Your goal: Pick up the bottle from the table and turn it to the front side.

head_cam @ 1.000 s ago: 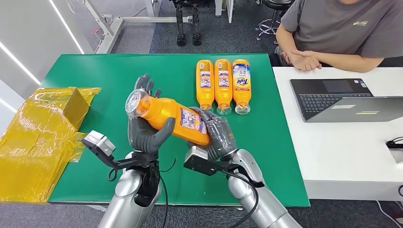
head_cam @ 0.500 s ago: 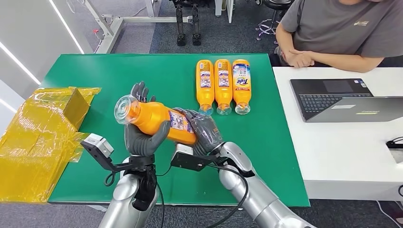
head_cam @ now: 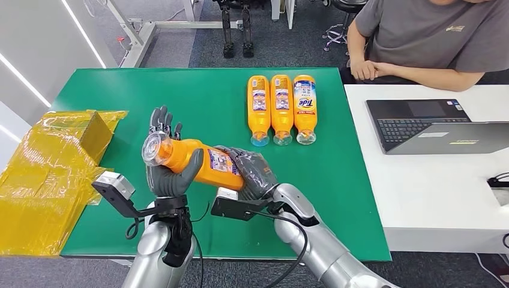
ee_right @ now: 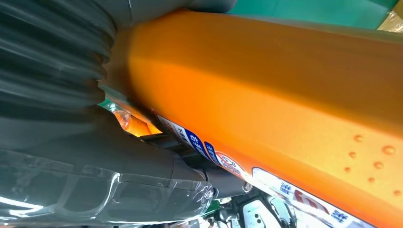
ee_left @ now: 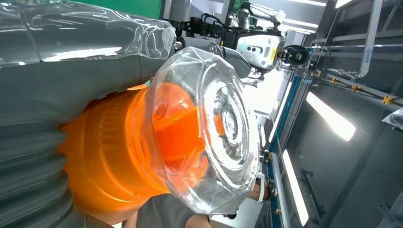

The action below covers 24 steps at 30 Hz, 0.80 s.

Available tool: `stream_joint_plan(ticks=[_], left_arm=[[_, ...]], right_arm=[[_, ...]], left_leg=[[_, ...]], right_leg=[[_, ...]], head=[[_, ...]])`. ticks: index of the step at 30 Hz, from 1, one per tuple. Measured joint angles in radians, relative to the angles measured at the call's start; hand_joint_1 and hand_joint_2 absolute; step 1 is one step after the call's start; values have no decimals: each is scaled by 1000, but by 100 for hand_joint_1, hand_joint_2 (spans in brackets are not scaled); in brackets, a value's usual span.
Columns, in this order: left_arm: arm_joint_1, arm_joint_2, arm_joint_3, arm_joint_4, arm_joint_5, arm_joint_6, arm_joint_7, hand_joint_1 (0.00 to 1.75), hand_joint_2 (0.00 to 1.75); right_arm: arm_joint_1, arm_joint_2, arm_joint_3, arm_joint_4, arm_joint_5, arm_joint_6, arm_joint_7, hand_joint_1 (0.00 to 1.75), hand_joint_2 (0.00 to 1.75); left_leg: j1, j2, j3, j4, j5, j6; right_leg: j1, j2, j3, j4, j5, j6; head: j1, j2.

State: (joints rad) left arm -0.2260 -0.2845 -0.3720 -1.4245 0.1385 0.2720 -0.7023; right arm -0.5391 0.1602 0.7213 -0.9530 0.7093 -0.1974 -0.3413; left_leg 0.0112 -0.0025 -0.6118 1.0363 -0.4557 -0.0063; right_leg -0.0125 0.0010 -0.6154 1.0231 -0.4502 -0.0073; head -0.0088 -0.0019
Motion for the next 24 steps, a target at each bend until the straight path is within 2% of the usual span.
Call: stream_joint_plan(ticks=[3, 4, 8, 18, 19, 22, 23, 24], left_arm=[[12, 1, 5, -19, -7, 24, 0, 136, 175], [13, 2, 5, -22, -11, 27, 0, 175, 175], [17, 7, 5, -38, -21, 34, 0, 175, 175], [29, 8, 5, -48, 21, 7, 0, 175, 175], [29, 8, 5, -48, 25, 2, 0, 175, 175], [28, 8, 5, -47, 31, -6, 0, 175, 175], [27, 8, 5, -46, 32, -7, 0, 175, 175], [25, 8, 5, -44, 34, -6, 0, 175, 175]], right_arm=[[0, 0, 13, -2, 1, 12, 4, 175, 175], [0, 0, 14, -2, 0, 13, 2, 175, 175], [2, -2, 17, -5, -8, 2, -2, 175, 175], [53, -20, 18, -69, 14, -93, 23, 175, 175], [61, -22, 18, -79, 21, -101, 30, 152, 175], [83, -28, 17, -107, 40, -126, 46, 21, 175], [89, -31, 17, -115, 45, -134, 49, 0, 175], [97, -33, 17, -124, 50, -143, 50, 0, 175]], left_leg=[[0, 0, 0, 0, 0, 0], [0, 0, 0, 0, 0, 0], [0, 0, 0, 0, 0, 0], [0, 0, 0, 0, 0, 0], [0, 0, 0, 0, 0, 0], [0, 0, 0, 0, 0, 0], [0, 0, 0, 0, 0, 0], [0, 1, 0, 0, 0, 0]], right_leg=[[0, 0, 0, 0, 0, 0], [0, 0, 0, 0, 0, 0], [0, 0, 0, 0, 0, 0], [0, 0, 0, 0, 0, 0], [0, 0, 0, 0, 0, 0], [0, 0, 0, 0, 0, 0], [0, 0, 0, 0, 0, 0], [0, 0, 0, 0, 0, 0]], head=[[0, 0], [0, 0], [0, 0], [0, 0], [0, 0], [0, 0], [0, 0], [0, 0]])
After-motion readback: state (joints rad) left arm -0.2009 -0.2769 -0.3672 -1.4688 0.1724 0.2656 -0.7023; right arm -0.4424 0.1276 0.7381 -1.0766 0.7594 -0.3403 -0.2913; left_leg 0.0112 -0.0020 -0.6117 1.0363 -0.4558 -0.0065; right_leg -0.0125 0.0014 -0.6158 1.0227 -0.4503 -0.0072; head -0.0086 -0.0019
